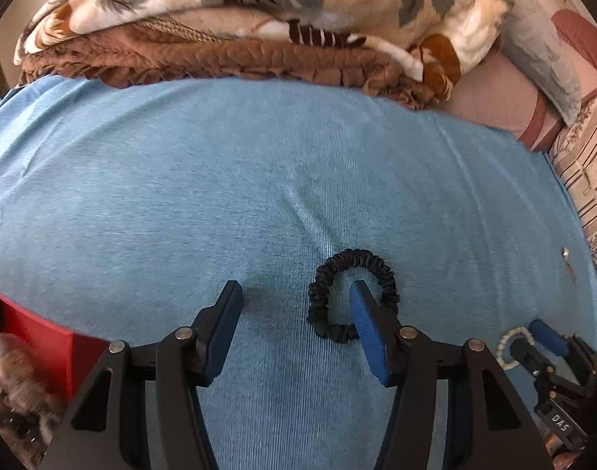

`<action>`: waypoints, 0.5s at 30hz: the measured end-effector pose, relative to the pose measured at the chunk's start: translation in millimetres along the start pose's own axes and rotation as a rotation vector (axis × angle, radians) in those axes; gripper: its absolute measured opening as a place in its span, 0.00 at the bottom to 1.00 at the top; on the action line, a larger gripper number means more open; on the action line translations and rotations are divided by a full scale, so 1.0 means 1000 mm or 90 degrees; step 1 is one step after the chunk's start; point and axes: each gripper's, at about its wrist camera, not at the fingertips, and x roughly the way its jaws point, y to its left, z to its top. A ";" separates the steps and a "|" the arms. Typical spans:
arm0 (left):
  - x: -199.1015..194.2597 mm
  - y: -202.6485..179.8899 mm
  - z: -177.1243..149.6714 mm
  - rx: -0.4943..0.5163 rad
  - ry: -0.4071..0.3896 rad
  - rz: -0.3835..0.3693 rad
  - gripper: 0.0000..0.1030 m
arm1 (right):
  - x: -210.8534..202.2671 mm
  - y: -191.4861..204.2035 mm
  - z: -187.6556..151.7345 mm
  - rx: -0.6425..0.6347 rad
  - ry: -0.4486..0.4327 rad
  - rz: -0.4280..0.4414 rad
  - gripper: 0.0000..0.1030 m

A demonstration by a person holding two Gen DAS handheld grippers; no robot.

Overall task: Organize jewelry
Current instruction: 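Move the left tool to the black beaded bracelet while the right tool moves to the white pearl bracelet, then grasp the black beaded bracelet with the left tool while the right tool grasps the pearl bracelet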

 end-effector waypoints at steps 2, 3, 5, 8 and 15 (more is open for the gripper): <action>0.003 -0.005 0.001 0.020 -0.013 0.012 0.54 | 0.003 0.002 0.001 -0.015 -0.001 -0.008 0.53; 0.004 -0.008 0.002 0.028 -0.014 0.017 0.54 | 0.004 0.003 0.001 -0.022 -0.002 -0.013 0.52; 0.006 -0.011 0.001 0.037 -0.019 0.025 0.54 | 0.005 0.005 0.001 -0.033 -0.003 -0.022 0.49; 0.008 -0.019 -0.003 0.063 -0.031 0.053 0.54 | 0.006 0.006 0.002 -0.038 -0.001 -0.031 0.30; 0.001 -0.045 -0.012 0.117 -0.026 0.039 0.07 | 0.003 0.011 0.002 -0.016 0.010 0.024 0.07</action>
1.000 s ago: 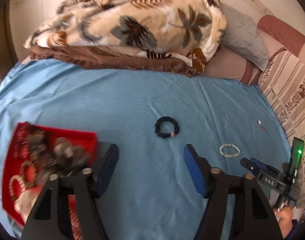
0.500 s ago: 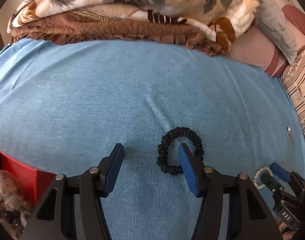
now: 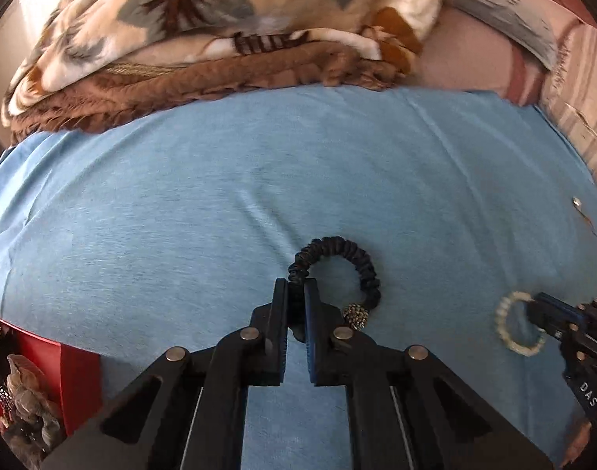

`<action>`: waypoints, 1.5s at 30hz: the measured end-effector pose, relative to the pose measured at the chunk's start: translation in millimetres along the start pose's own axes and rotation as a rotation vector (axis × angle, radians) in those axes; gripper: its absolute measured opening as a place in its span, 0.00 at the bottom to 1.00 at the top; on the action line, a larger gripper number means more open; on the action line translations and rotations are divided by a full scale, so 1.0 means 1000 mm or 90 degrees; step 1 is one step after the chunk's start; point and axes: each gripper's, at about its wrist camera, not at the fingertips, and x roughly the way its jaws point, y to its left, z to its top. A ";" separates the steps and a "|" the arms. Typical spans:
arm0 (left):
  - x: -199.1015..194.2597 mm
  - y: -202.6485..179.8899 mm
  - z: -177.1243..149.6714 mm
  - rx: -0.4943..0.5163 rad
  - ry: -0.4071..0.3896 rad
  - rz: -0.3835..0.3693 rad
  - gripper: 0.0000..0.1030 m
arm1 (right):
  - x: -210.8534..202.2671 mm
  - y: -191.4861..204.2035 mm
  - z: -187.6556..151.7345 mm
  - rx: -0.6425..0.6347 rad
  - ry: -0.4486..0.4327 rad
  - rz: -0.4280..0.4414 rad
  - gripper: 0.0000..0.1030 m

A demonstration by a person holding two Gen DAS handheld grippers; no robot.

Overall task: Organize jewelry
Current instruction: 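Grasp the black beaded bracelet with the left tool while the right tool grasps the pearl bracelet, then carry the black bracelet with the left tool while the right tool carries the pearl bracelet to the box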

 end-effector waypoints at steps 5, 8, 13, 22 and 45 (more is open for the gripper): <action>-0.018 -0.012 -0.010 -0.005 -0.005 -0.029 0.07 | -0.010 -0.007 0.002 0.053 -0.016 0.068 0.07; -0.035 -0.016 -0.017 -0.010 -0.014 -0.039 0.07 | -0.016 -0.010 0.004 0.084 -0.029 0.098 0.07; -0.071 -0.016 -0.026 -0.029 -0.033 -0.064 0.07 | -0.029 -0.009 0.005 0.103 -0.051 0.118 0.07; -0.133 -0.012 -0.048 -0.058 -0.067 -0.090 0.07 | -0.056 0.008 0.003 0.094 -0.090 0.141 0.07; -0.250 0.024 -0.145 -0.066 -0.139 0.081 0.07 | -0.120 0.084 -0.071 0.012 -0.132 0.086 0.07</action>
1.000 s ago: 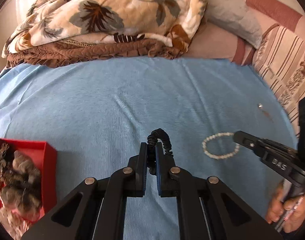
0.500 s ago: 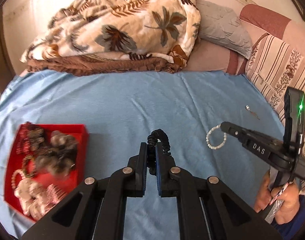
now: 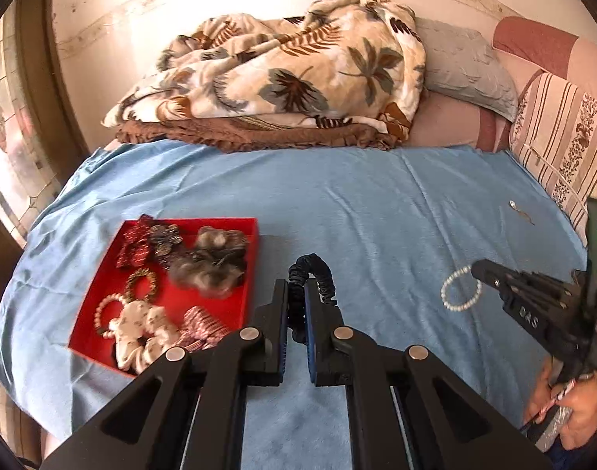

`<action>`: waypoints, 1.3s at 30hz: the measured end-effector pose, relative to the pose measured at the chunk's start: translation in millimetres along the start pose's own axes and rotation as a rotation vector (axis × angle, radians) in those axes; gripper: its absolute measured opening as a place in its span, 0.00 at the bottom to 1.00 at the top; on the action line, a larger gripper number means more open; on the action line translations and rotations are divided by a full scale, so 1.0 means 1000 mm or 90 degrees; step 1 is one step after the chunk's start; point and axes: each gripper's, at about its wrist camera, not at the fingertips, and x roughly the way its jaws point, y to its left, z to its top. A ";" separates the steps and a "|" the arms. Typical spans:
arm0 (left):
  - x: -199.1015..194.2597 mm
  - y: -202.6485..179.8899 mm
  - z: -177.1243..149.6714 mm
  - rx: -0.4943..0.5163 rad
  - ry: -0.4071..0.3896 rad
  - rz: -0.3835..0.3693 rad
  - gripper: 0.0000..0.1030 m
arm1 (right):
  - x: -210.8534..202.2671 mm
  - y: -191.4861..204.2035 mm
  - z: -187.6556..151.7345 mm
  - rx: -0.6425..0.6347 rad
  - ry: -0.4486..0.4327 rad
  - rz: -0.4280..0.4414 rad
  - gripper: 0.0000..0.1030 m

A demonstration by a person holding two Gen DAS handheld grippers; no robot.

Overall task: Organize jewelry
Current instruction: 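Carry the black bracelet with the left tool while the right tool carries the pearl bracelet to the box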

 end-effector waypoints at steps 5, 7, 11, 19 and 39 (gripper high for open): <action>-0.015 0.014 -0.010 -0.015 -0.008 0.008 0.07 | -0.014 0.016 -0.013 -0.016 0.004 -0.006 0.07; -0.020 0.019 -0.014 -0.020 -0.014 0.012 0.07 | -0.018 0.022 -0.016 -0.021 0.006 -0.008 0.07; -0.028 0.032 -0.022 -0.035 -0.022 0.019 0.07 | -0.026 0.036 -0.017 -0.039 0.006 -0.010 0.07; -0.029 0.072 -0.034 -0.081 -0.020 0.008 0.07 | -0.035 0.077 -0.013 -0.091 0.010 -0.005 0.07; 0.030 0.229 -0.033 -0.243 -0.006 -0.057 0.07 | 0.004 0.235 0.026 -0.209 0.044 0.119 0.07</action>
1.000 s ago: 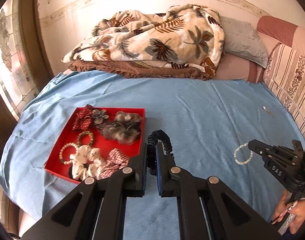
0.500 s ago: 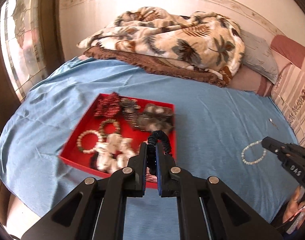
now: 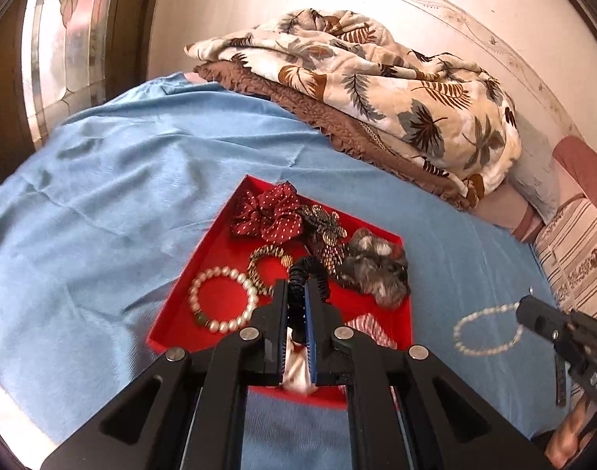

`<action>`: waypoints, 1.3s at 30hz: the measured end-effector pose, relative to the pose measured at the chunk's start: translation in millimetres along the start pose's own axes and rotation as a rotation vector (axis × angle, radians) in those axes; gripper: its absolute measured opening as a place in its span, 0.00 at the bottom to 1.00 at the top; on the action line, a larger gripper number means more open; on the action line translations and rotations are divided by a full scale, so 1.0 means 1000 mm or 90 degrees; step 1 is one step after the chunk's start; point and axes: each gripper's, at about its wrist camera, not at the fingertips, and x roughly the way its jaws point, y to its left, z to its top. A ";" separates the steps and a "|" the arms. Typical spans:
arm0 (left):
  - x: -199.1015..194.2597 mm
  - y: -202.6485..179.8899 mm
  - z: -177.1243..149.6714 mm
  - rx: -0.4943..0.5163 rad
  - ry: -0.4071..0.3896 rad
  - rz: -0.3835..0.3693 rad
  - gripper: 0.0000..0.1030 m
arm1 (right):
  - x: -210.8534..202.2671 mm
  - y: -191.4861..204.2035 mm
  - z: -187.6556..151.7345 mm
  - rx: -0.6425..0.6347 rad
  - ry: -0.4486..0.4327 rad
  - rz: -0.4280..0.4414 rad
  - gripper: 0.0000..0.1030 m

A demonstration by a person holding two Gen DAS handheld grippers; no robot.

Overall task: Organize jewelry
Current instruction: 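Carry the black bracelet with the left tool while the right tool carries the pearl bracelet to the box, then open the left tool over the box while the right tool releases the pearl bracelet inside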

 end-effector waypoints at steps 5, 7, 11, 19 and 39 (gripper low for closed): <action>0.035 0.001 0.013 -0.003 0.019 -0.017 0.07 | 0.029 0.022 0.016 -0.014 0.015 0.015 0.07; 0.049 0.006 0.019 -0.013 0.026 -0.021 0.07 | 0.040 0.027 0.021 -0.011 0.022 0.022 0.07; 0.072 0.026 0.027 -0.060 0.042 -0.037 0.07 | 0.064 0.032 0.031 0.004 0.031 0.034 0.07; 0.098 0.034 0.027 -0.076 0.069 -0.025 0.07 | 0.124 0.030 0.023 0.037 0.088 0.032 0.07; 0.100 0.012 0.012 -0.013 0.096 -0.043 0.28 | 0.141 0.011 -0.004 0.039 0.125 -0.024 0.12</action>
